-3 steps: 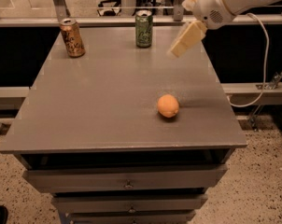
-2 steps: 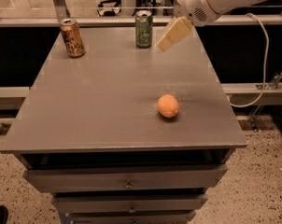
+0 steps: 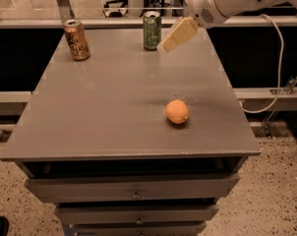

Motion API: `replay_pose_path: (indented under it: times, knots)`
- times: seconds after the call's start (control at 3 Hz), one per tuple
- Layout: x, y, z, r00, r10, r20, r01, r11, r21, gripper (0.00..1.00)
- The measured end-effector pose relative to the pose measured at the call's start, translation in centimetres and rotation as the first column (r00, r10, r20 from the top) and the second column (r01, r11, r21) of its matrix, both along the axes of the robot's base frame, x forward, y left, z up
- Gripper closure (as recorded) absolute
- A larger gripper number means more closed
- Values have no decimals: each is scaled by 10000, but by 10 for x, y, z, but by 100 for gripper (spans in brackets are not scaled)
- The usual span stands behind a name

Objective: Move green can near orange

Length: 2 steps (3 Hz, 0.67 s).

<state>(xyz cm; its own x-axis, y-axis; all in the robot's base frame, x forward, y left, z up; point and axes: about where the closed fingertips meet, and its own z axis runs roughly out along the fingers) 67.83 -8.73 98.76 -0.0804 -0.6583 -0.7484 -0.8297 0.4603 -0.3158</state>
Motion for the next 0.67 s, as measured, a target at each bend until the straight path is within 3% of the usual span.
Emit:
replay_pose_path:
  times: [0.33,0.67]
  knots:
    - [22,12,-22,9997,-250,-8,250,9951,959,0]
    - [66,27,-43,9958,-842,349,759,9779,1947,0]
